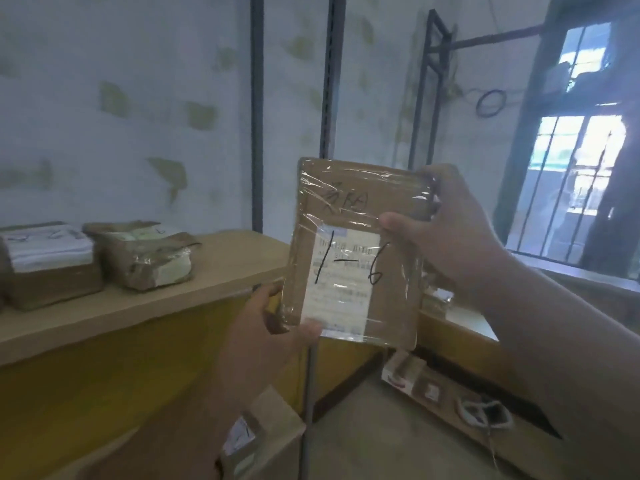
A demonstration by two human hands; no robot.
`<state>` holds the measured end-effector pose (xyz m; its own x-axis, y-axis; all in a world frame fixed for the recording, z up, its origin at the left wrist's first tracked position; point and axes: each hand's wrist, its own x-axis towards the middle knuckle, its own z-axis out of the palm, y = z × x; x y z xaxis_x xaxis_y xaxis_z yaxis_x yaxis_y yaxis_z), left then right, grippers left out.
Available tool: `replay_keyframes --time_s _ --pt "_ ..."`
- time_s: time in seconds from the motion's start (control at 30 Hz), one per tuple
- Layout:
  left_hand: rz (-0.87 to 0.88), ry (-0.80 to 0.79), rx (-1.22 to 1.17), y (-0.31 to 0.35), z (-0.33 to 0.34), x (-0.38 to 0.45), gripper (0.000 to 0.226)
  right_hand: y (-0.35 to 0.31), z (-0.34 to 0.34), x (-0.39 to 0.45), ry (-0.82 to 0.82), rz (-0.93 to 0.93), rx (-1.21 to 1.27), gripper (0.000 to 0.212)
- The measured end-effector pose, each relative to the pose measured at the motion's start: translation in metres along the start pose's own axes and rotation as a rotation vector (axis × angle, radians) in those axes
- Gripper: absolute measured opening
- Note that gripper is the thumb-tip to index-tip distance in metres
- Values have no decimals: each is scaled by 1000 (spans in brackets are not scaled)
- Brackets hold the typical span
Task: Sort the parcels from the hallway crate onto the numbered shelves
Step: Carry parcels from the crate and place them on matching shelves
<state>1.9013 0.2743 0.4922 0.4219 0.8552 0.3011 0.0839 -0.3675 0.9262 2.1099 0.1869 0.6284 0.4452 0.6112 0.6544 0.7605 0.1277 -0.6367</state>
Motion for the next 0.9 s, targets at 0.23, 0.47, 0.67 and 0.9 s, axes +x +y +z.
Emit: replay_keyframes --time_s 0.23,0.47,0.67,0.9 --pt "-43 281 243 23 15 7 70 24 22 71 -183 -135 147 66" --pt "-73 460 789 56 -22 16 51 3 90 132 -428 -169 403 67" --pt "-83 431 1170 54 -54 62 84 12 137 168 -482 -131 443 63" --pt "-168 476 1195 69 -61 105 57 12 179 214 -579 -98 527 64"
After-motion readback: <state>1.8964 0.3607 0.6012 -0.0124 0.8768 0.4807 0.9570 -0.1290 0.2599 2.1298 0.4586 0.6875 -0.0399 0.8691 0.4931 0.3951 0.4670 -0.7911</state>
